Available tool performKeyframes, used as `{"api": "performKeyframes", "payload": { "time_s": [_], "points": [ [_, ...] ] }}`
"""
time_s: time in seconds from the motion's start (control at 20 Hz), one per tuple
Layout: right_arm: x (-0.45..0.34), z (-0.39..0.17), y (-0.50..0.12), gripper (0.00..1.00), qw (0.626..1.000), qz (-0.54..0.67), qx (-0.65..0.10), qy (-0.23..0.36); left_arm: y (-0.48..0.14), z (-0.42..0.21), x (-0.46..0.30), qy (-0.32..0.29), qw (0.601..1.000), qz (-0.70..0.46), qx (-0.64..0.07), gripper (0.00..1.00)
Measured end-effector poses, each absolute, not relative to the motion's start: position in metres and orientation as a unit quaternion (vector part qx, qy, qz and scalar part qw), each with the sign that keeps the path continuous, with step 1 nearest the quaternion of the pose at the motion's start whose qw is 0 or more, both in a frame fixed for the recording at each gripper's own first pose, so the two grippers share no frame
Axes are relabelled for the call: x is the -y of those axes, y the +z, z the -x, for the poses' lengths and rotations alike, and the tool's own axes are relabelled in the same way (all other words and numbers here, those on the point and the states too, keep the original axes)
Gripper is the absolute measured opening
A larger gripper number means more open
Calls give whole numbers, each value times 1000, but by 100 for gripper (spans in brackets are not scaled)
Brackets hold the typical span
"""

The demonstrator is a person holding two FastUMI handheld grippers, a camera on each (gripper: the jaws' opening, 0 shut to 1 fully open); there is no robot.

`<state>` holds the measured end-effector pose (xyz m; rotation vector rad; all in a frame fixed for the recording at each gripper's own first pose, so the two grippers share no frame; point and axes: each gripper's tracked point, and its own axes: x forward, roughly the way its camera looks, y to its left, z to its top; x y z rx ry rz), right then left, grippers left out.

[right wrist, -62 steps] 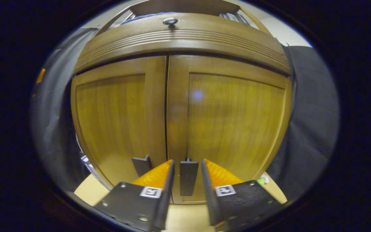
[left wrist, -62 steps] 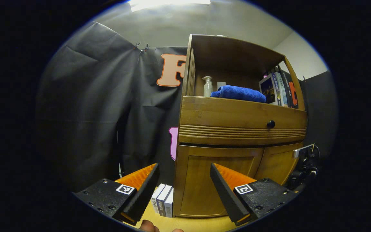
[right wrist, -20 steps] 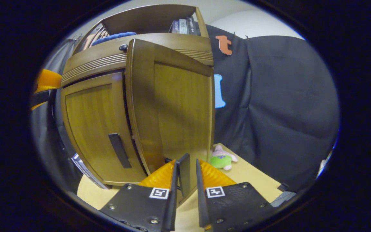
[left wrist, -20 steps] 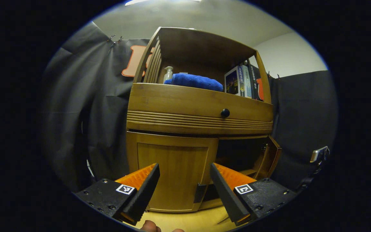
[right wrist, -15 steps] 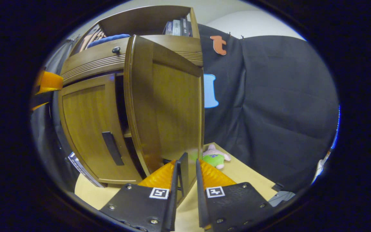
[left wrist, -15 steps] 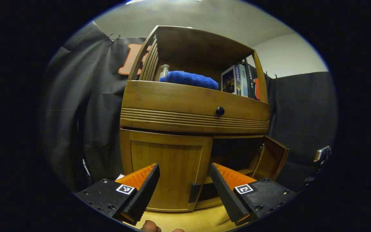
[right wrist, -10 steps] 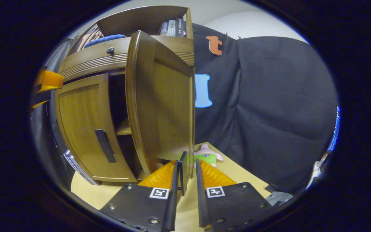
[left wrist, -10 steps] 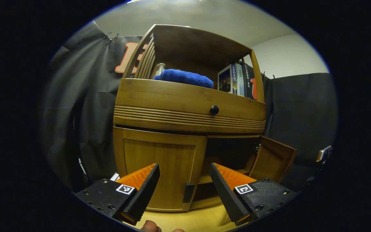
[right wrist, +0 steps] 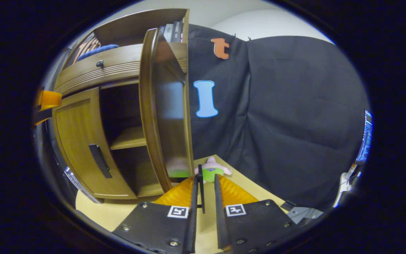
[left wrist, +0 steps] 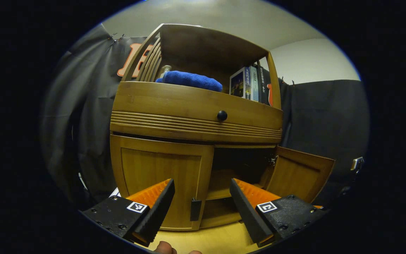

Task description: Open the right door of the double-door shoe cabinet with the right hand, and open the left door with the left hand.

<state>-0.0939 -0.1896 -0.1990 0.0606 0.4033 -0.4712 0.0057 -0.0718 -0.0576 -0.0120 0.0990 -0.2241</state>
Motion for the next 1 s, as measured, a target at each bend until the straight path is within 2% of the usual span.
{"api": "performKeyframes", "payload": {
  "time_s": [0.1,0.15,0.2,0.55,0.95,1.0],
  "points": [
    [202,99,-196,24,952,-37,-196,-230,-63,-8,73,-111,992,2,-52,97],
    [205,104,-193,16,953,-44,-194,-230,-67,-10,72,-109,992,1,-55,97],
    [213,103,-197,16,952,-46,-194,-231,-70,-12,72,-107,992,-1,-59,97],
    [226,103,-183,17,962,-20,-183,-200,-93,-28,68,-90,993,-8,-70,97],
    [278,123,-161,18,955,-14,-163,-248,-137,-63,72,-72,993,-5,-93,95],
    [278,124,-159,17,955,-18,-162,-248,-141,-67,70,-66,994,-6,-92,98]
  ]
}}
